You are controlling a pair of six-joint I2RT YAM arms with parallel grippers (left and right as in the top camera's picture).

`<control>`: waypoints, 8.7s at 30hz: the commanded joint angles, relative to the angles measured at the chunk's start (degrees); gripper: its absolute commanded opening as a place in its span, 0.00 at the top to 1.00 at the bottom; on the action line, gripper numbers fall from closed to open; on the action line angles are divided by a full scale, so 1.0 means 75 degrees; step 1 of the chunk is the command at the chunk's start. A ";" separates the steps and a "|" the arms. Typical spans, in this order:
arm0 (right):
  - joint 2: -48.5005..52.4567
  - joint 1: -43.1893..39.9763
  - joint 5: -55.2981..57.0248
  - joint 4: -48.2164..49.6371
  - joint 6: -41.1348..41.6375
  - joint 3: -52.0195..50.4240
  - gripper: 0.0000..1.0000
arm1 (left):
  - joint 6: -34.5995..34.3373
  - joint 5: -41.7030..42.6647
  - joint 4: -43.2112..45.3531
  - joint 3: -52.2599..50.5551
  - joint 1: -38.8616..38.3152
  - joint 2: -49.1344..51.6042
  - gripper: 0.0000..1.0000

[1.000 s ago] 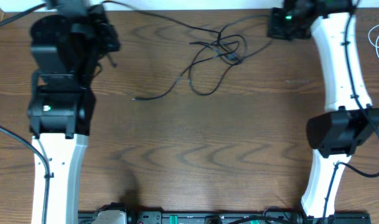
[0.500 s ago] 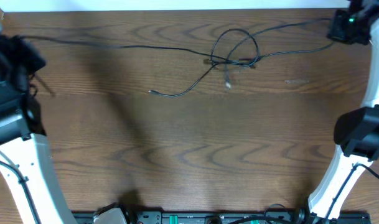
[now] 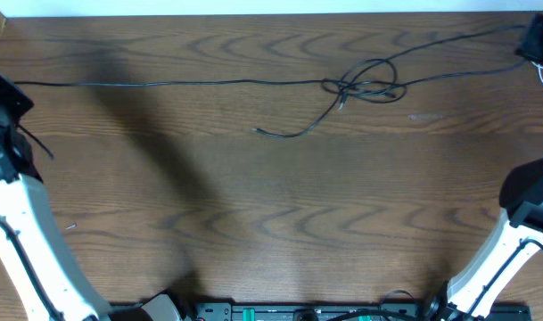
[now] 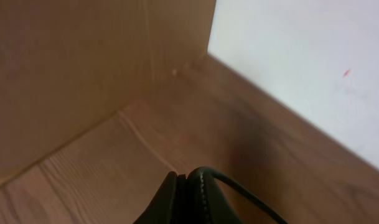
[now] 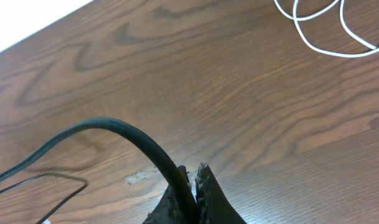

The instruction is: Untangle cables

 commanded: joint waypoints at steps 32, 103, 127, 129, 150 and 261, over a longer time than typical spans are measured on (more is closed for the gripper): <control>-0.2197 0.3366 -0.4179 -0.0006 -0.0309 0.0641 0.99 | 0.0408 0.4319 -0.1982 0.0020 -0.4613 0.1122 0.20; -0.2433 0.2769 -0.0635 -0.0283 0.1416 -0.0836 0.99 | -0.1868 0.4036 0.1367 0.0020 -0.7233 0.2769 0.93; -0.2433 0.0679 -0.0259 0.2987 0.1708 -0.6633 0.99 | -0.1591 0.2498 0.0761 0.0023 -0.3923 -0.0737 0.93; -0.2433 0.0720 -0.0428 0.3083 0.1547 -0.6712 0.99 | -0.1591 0.2498 0.0726 0.0023 -0.3891 -0.0720 0.93; -0.2669 0.1122 -0.3759 0.2862 -0.1580 -0.6097 0.12 | -0.1498 0.3162 -0.0090 0.0023 -0.4823 -0.0586 0.92; -0.3856 0.0627 -0.0935 0.4465 0.0641 -0.4051 0.99 | -0.1612 -0.0117 -0.1425 0.0023 -0.3483 0.0017 0.92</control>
